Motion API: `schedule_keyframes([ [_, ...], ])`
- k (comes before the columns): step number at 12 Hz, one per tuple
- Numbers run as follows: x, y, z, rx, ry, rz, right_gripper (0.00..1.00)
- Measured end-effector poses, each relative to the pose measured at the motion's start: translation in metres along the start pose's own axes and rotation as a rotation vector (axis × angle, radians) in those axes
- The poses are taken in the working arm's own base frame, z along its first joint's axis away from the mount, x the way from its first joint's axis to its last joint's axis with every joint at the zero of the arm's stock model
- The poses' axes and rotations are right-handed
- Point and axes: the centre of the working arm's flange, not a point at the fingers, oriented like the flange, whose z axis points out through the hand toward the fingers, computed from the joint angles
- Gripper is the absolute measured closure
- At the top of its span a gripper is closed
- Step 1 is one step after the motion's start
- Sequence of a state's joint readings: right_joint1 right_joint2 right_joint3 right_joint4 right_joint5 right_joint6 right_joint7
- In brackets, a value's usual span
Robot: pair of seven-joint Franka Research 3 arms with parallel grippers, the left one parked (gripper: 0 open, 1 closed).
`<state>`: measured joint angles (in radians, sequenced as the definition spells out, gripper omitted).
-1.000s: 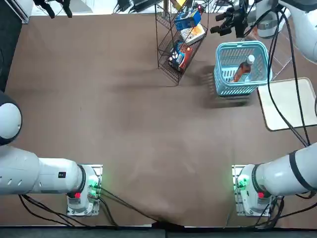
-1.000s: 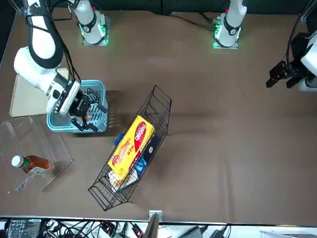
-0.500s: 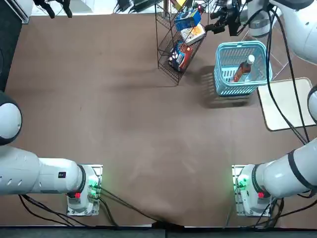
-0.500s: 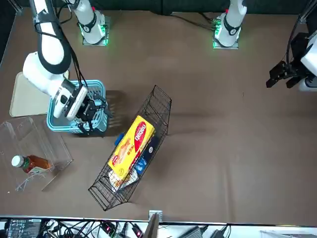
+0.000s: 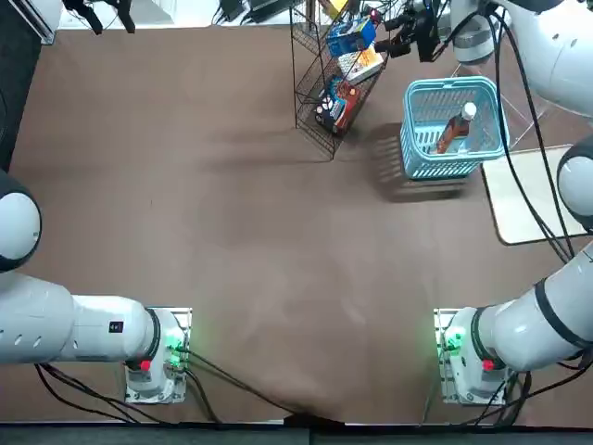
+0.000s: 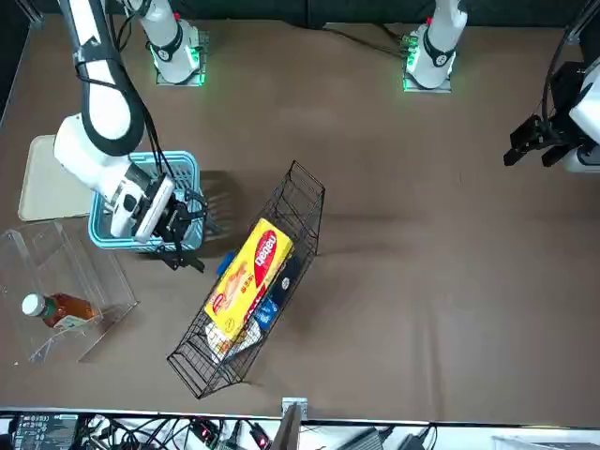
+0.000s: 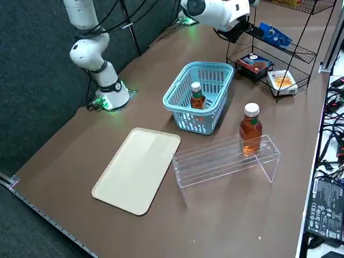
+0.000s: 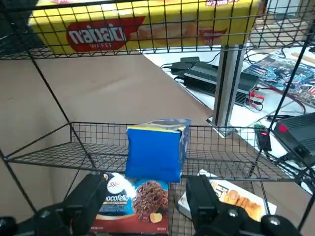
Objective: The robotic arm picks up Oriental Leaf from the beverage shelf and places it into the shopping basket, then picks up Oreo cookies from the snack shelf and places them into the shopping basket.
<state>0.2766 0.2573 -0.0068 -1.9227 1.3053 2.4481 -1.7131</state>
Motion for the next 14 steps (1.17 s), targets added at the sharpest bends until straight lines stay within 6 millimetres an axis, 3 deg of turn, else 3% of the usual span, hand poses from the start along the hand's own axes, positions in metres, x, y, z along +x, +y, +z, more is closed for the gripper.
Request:
schedule_keyframes([
  [14,0.016,0.008,0.046,-0.011,0.013,-0.016,0.00],
])
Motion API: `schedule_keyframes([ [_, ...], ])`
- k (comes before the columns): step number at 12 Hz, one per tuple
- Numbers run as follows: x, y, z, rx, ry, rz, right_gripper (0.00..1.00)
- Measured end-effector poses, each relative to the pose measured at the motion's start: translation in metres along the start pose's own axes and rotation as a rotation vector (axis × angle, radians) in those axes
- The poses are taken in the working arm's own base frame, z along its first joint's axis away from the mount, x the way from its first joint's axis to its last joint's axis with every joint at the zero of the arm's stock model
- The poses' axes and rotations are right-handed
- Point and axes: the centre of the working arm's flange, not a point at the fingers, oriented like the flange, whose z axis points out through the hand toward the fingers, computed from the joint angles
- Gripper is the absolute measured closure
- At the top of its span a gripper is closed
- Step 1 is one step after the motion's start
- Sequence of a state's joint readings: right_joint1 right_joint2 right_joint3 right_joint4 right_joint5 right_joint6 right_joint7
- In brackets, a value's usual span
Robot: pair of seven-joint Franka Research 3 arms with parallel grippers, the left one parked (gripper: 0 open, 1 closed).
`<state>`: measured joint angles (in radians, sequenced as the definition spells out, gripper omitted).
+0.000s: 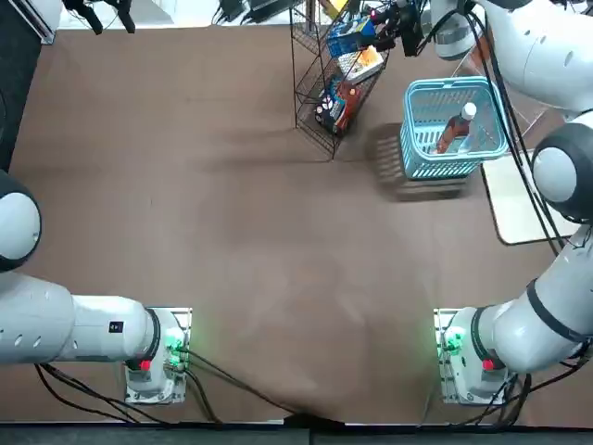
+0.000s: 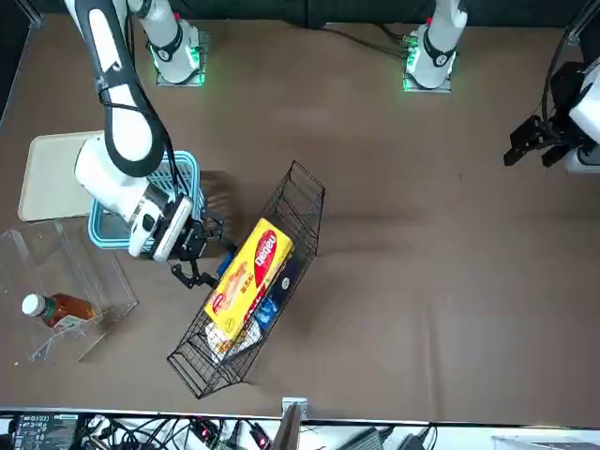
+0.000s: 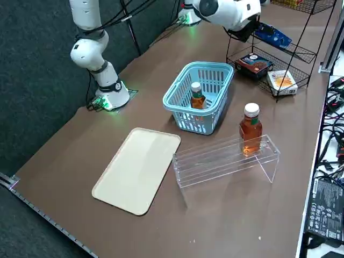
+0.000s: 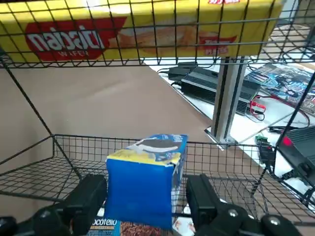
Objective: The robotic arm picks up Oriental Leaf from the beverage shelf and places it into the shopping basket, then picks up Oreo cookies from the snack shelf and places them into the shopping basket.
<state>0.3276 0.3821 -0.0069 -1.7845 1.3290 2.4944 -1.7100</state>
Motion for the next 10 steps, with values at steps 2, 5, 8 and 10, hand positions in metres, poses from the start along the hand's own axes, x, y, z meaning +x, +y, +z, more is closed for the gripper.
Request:
schedule_keyframes([
  [2,0.000,0.001,0.007,0.001,0.004,0.004,0.00],
  [5,-0.002,0.002,0.017,0.006,0.003,0.008,0.00],
  [8,-0.003,0.002,0.025,0.009,0.001,0.009,0.00],
  [10,-0.003,0.004,0.029,0.010,0.001,0.010,0.00],
])
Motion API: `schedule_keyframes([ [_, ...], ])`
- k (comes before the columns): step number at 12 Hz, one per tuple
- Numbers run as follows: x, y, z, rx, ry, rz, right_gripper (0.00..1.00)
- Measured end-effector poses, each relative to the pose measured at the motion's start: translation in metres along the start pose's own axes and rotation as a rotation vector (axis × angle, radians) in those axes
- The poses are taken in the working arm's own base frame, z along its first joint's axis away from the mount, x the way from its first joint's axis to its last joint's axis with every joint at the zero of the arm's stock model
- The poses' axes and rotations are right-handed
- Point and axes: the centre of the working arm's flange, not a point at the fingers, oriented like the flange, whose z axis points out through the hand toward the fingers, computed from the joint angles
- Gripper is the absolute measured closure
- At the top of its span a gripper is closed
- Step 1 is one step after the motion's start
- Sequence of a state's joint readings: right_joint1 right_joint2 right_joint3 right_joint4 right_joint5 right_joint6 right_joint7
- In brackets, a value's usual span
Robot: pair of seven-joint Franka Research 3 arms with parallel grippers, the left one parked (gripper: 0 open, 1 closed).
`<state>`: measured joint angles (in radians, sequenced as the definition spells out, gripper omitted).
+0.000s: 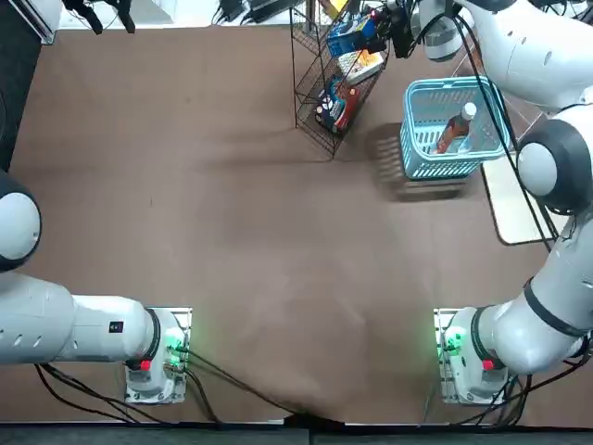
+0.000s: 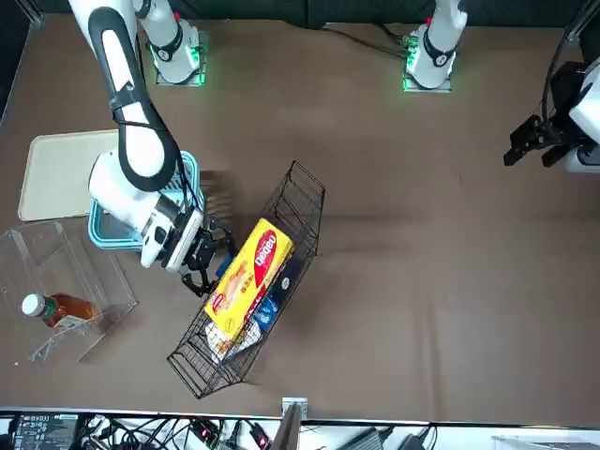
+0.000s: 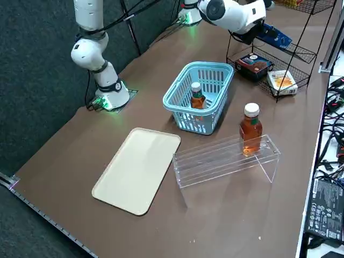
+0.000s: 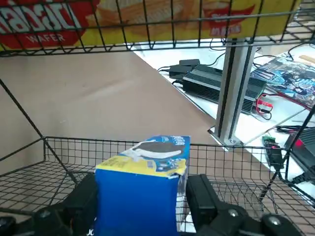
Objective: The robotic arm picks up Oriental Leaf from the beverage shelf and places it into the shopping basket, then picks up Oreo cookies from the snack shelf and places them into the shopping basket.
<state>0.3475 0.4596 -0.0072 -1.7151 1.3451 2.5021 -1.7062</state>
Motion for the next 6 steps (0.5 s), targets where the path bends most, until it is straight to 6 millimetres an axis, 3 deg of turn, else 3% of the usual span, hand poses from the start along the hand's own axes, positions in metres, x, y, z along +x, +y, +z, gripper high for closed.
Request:
schedule_keyframes([
  [5,0.0006,0.0006,0.0001,-0.001,0.001,0.000,0.01],
  [6,0.0006,0.0007,0.0000,-0.001,0.001,0.000,0.11],
])
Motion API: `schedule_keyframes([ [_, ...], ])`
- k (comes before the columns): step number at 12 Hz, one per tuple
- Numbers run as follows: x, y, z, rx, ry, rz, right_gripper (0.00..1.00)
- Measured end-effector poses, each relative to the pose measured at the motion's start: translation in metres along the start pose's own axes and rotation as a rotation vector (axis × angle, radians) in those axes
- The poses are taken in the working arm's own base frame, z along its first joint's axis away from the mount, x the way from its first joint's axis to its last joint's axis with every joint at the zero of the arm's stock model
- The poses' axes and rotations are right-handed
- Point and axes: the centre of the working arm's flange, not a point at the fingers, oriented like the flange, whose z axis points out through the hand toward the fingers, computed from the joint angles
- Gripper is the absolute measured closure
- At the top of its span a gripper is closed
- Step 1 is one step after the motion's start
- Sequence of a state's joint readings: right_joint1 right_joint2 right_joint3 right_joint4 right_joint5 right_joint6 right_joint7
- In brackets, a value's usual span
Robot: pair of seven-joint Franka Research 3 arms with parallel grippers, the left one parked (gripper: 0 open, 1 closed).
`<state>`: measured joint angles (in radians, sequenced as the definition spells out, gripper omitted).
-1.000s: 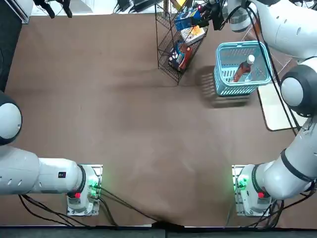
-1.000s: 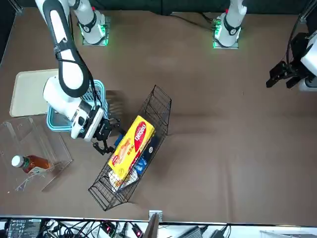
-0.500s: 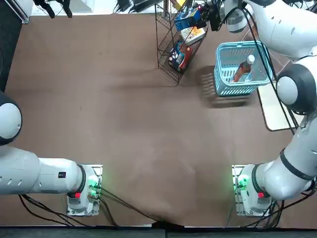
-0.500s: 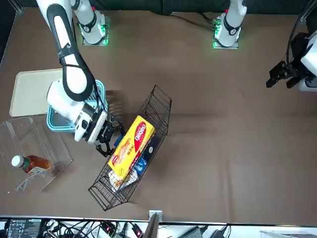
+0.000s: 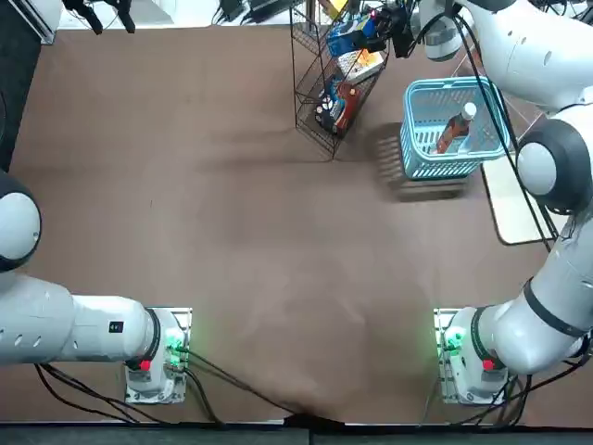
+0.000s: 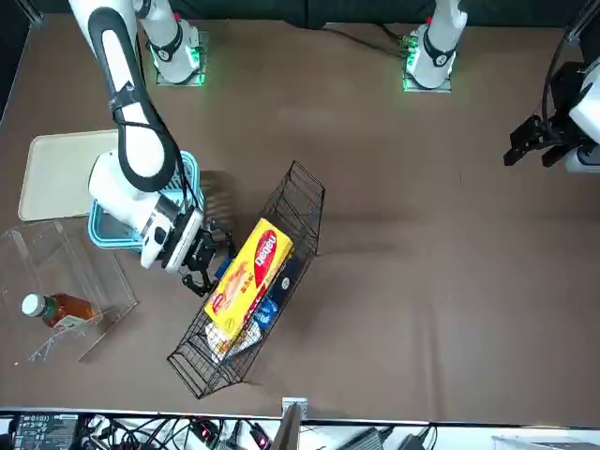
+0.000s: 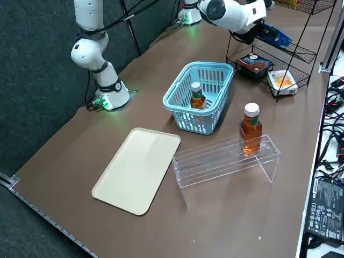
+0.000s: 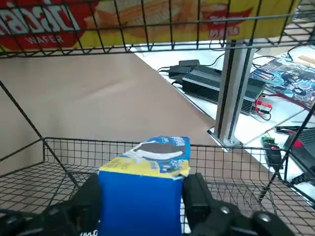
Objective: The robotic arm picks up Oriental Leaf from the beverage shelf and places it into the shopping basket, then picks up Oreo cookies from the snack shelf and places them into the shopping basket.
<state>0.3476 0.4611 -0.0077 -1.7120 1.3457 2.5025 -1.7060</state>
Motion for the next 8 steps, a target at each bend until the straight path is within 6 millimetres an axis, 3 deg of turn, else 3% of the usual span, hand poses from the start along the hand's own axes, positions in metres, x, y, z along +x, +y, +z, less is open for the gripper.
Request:
schedule_keyframes([
  [1,0.0002,0.0005,-0.0004,-0.002,0.001,0.001,0.22],
  [2,0.0002,0.0010,-0.0009,-0.003,0.001,0.001,0.22],
  [4,0.0002,0.0021,-0.0018,-0.007,0.001,0.003,0.33],
  [8,0.0005,0.0022,-0.0019,-0.007,0.001,0.003,0.33],
])
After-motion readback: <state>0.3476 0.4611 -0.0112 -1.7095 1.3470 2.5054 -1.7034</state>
